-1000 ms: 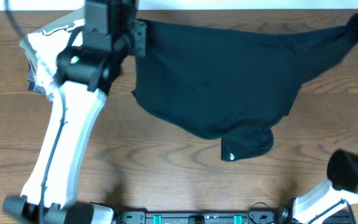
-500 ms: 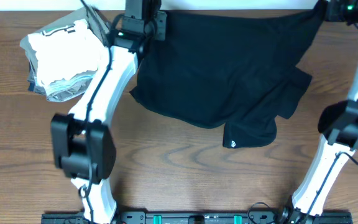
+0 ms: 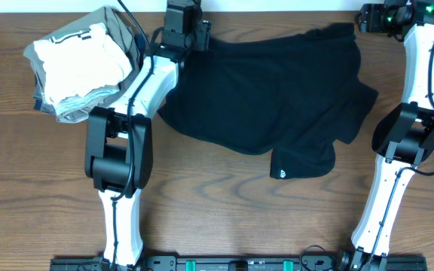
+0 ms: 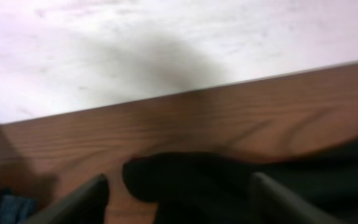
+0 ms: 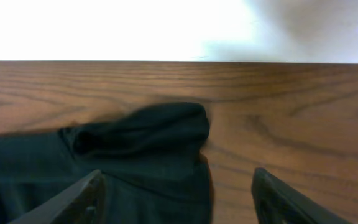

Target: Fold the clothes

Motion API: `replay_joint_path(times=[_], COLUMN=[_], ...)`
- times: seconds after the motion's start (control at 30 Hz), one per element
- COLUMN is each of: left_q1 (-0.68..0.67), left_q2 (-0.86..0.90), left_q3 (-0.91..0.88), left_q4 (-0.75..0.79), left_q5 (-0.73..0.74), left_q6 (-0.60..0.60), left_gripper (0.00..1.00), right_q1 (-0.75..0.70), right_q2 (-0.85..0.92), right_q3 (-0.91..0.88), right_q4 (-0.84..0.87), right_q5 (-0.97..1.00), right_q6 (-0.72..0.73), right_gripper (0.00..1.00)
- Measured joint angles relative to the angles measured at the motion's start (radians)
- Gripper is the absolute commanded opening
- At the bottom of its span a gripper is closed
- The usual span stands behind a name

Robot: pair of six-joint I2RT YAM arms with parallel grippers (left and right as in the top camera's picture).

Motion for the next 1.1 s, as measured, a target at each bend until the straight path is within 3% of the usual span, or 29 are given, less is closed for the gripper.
replay_joint_path(times=[0.23, 0.5, 0.77, 0.9, 1.1], left_q1=[0.040, 0.055, 0.052, 0.052, 0.052], left_q2=[-0.024, -0.270, -0.462, -0.440, -0.431], left_q3=[0.000, -0.002, 0.016, -0.034, -0.217], left_q4=[-0.177, -0.610, -0.990, -1.020, -0.932], left_q5=[-0.006, -0.009, -0.006, 0.006, 0.033], left_q6=[-0.003, -0.003, -0.003, -0.003, -0.003], left_gripper=[0.94, 0.95, 0.94, 0.94, 0.95], right_q1=[-0.008, -0.006, 0.070, 0.142, 0.269], right_q2=[-0.019, -0.247, -0.468, -0.495, -0.513], right_q3=[0.000, -0.005, 0.005, 0.005, 0.004], right_q4=[-0.156, -0.513, -0.773, -0.783, -0.783], right_q5=[0.000, -0.037, -0.053, -0.014, 0.070], right_q6=[0.018, 0.043, 0.018, 0.027, 0.094], right_gripper=[0.79, 0.72, 0.75, 0.75, 0.74])
